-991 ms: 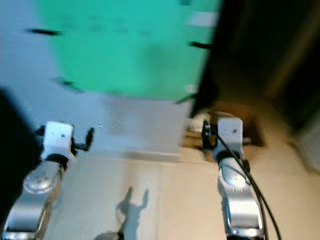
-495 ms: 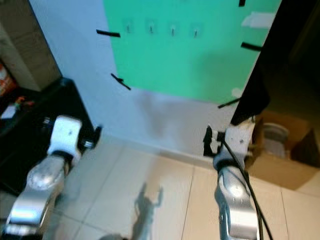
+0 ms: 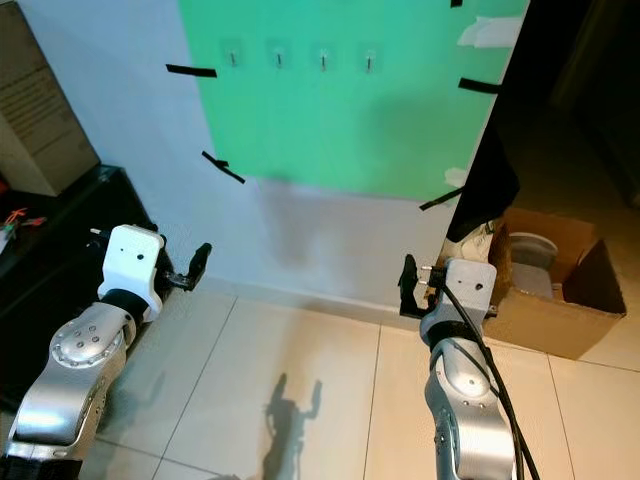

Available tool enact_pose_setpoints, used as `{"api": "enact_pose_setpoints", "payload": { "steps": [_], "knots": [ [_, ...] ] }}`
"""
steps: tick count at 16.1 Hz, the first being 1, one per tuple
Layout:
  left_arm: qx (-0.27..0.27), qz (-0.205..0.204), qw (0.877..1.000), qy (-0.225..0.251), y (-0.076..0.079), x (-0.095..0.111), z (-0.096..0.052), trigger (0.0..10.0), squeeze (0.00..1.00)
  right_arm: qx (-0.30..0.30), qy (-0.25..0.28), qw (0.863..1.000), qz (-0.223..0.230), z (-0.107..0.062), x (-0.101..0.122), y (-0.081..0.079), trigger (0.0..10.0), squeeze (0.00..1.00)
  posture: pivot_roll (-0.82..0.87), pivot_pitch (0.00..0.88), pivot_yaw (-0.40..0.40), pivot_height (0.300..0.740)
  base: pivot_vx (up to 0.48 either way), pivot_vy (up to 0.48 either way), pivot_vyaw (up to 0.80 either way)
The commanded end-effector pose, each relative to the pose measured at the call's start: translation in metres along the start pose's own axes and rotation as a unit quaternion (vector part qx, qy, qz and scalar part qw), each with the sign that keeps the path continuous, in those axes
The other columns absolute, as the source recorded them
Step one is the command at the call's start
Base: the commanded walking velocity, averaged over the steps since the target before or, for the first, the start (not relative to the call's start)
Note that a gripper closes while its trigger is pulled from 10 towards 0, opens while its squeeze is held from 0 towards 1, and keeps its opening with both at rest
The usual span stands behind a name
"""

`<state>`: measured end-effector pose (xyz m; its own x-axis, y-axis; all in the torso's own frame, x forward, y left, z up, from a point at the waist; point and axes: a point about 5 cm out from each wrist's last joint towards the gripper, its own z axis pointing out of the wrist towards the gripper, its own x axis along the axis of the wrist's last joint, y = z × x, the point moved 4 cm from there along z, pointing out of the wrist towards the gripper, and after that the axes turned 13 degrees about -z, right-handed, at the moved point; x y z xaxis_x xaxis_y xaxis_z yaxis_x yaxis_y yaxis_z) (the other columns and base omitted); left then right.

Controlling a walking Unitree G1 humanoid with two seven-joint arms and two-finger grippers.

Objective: Hang keys on a hook

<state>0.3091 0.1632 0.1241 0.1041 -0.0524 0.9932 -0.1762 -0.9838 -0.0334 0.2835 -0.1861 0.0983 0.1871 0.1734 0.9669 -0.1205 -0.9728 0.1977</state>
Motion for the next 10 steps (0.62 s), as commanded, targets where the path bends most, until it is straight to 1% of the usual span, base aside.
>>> {"api": "enact_pose_setpoints", "payload": {
  "steps": [1, 3, 6, 7, 8, 9, 10],
  "knots": [
    [-0.001, 0.001, 1.0, -0.004, -0.0013, -0.0018, -0.0007, 10.0, 0.0, 0.023, 0.022, 0.999, 0.005, 0.0023, 0.0107, -0.0092, 10.0, 0.0, -0.1, 0.0, 0.042, 0.74, 0.322, 0.0, 0.8],
    [0.0, 0.001, 1.0, -0.003, -0.0022, -0.0012, -0.0013, 10.0, 0.0, 0.032, 0.025, 0.999, 0.008, 0.0042, 0.0138, -0.0134, 10.0, 0.0, -0.1, 0.0, 0.036, 0.74, 0.319, 0.0, 0.8],
    [0.002, 0.003, 1.0, -0.002, -0.0033, -0.0011, -0.0024, 10.0, 0.0, 0.034, 0.022, 0.999, 0.012, 0.0059, 0.0138, -0.015, 10.0, 0.0, -0.09, 0.0, 0.027, 0.74, 0.316, 0.0, 0.0],
    [0.005, 0.004, 1.0, -0.001, -0.0045, -0.0011, -0.0034, 10.0, 0.0, 0.025, 0.017, 1.0, -0.004, 0.0084, 0.0118, -0.0121, 10.0, 0.0, -0.09, 0.0, 0.022, 0.74, 0.319, 0.0, 0.0],
    [0.006, 0.004, 1.0, 0.0, -0.0049, -0.0013, -0.0037, 10.0, 0.0, 0.024, 0.015, 1.0, -0.007, 0.0093, 0.0114, -0.0112, 10.0, 0.0, -0.08, 0.0, 0.016, 0.74, 0.319, 0.0, 0.0],
    [0.007, 0.005, 1.0, 0.0, -0.0051, -0.0016, -0.0041, 10.0, 0.0, 0.024, 0.012, 1.0, 0.004, 0.0105, 0.0109, -0.0104, 10.0, 0.0, -0.08, 0.0, 0.013, 0.74, 0.315, 0.0, 0.0],
    [0.009, 0.004, 1.0, 0.001, -0.0053, -0.0013, -0.0046, 10.0, 0.0, 0.021, 0.007, 0.999, 0.024, 0.0117, 0.0105, -0.0088, 10.0, 0.0, -0.08, 0.0, 0.013, 0.74, 0.319, 0.0, 0.0]
  ]
}}
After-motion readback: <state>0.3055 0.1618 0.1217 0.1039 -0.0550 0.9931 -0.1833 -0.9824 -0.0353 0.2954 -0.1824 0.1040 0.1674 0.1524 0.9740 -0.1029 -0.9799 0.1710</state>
